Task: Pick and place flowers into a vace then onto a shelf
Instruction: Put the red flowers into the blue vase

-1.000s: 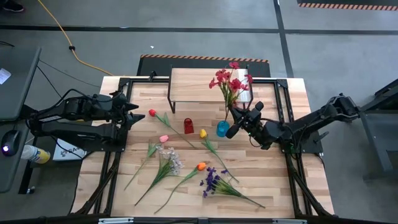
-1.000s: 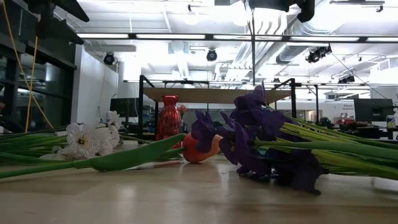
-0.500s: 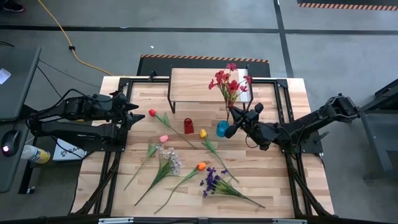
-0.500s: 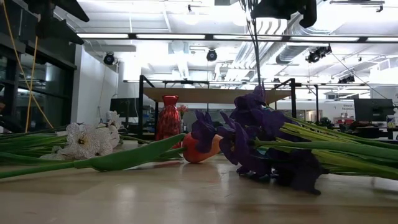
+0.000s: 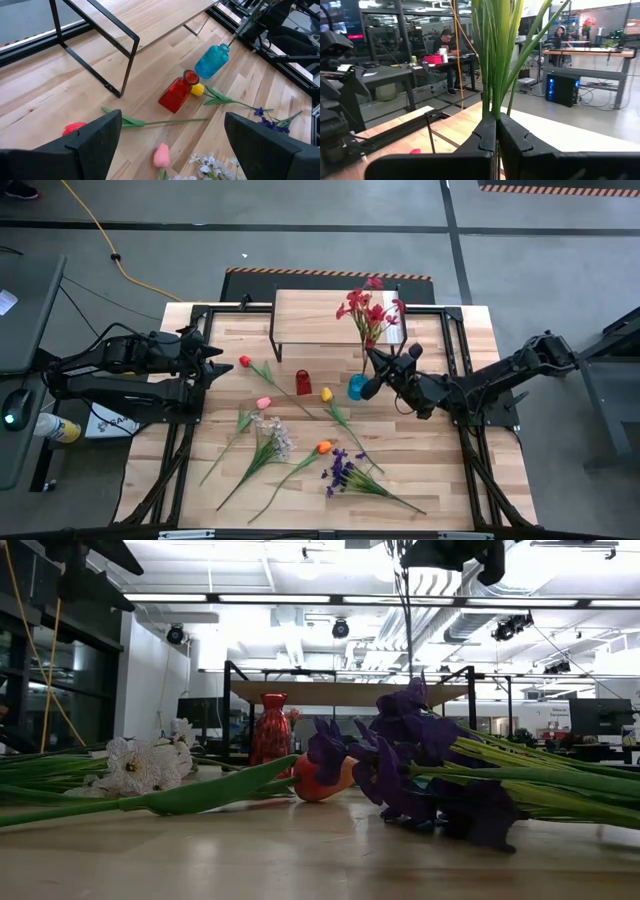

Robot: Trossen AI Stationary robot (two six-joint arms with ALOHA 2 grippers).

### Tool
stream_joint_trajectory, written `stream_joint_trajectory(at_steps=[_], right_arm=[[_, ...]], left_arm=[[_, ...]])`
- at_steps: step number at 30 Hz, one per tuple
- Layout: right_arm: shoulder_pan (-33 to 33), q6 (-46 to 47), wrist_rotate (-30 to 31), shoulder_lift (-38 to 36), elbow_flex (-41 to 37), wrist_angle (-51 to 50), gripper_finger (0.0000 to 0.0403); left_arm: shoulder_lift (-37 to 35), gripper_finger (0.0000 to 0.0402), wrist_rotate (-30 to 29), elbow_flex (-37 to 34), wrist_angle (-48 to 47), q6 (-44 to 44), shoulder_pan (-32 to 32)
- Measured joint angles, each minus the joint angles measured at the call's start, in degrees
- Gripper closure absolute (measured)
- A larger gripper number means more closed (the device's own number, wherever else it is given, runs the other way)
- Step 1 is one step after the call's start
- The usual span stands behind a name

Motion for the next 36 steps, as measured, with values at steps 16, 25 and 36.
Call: stream_joint_trajectory(at_steps=[16, 25, 36], right_arm=[[-2.73, 6.19, -2.34, 0.19, -0.09, -8.48, 0.0403], [-2.69, 15.06, -5.63, 0.63, -6.20, -5.14, 0.0400], [-2.69, 12.81, -11.06, 0.63, -7.21, -3.59, 0.0392]], left_arm=[[0.00, 0.0016, -2.19, 0.00, -0.02, 0.00, -0.02], [-0.02, 0.0016, -5.41, 0.02, -0.02, 0.00, -0.02], [0.00, 0.0016, -5.48, 0.01, -0.02, 0.00, -0.01]])
